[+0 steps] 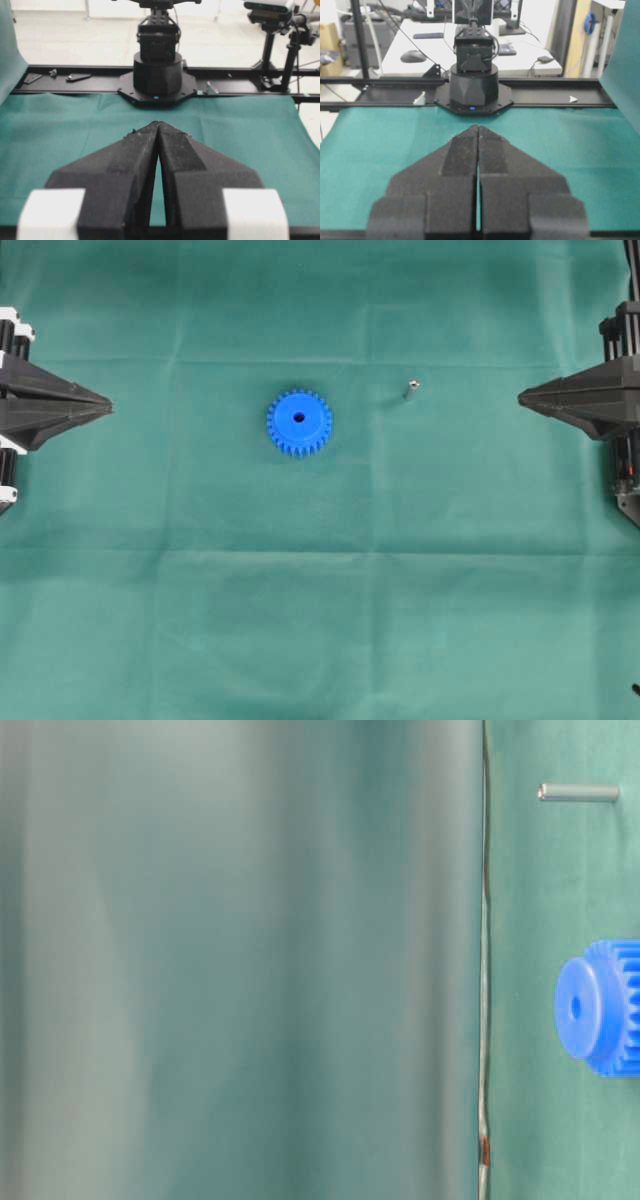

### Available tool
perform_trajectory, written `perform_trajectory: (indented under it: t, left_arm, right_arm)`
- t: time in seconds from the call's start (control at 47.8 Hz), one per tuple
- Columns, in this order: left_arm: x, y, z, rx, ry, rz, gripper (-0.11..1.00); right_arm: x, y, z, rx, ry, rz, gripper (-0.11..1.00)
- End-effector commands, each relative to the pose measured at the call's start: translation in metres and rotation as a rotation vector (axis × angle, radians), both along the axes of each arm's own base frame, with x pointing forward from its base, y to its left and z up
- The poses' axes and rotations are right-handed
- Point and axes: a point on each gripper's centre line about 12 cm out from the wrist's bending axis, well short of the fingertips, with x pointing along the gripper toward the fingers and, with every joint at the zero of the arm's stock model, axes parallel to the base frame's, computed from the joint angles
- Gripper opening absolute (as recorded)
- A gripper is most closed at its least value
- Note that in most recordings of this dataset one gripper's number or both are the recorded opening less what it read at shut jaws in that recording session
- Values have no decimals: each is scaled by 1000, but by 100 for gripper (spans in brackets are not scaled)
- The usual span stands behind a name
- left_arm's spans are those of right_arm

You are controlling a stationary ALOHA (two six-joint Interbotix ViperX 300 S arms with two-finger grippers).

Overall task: Insert the shaft placed at a random location into the center hole of the medium gear at another random location.
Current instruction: 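Move the right gripper to the silver shaft and close on it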

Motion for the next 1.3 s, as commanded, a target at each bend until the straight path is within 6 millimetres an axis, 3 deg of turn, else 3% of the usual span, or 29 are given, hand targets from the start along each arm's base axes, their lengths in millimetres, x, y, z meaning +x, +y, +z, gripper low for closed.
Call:
perform_trajectory:
  t: [0.0,0.251,0.523,0.628,0.837,0.879,1.026,1.277]
  left_arm:
    - [0,0,19,7,-51,-2,0]
    - [1,0,18,8,-40,-1,0]
    - [1,0,17,11,-28,-2,0]
    - [1,0,17,9,-28,0,0]
    - [1,0,17,9,-26,0,0]
    - [1,0,17,9,-25,0,0]
    - [1,0,16,11,-21,-1,0]
    - [1,0,15,8,-17,-1,0]
  right_arm:
    - [2,-1,4,1,-9,-6,1]
    - [8,-6,0,7,63,-27,1]
    - [23,-28,-26,18,156,-126,2]
    - [30,-39,-40,24,203,-166,19]
    - [49,-59,-79,24,302,-229,81]
    - [52,-62,-87,24,315,-240,89]
    - [62,-74,-115,33,354,-272,80]
    - [72,-83,-154,60,416,-301,80]
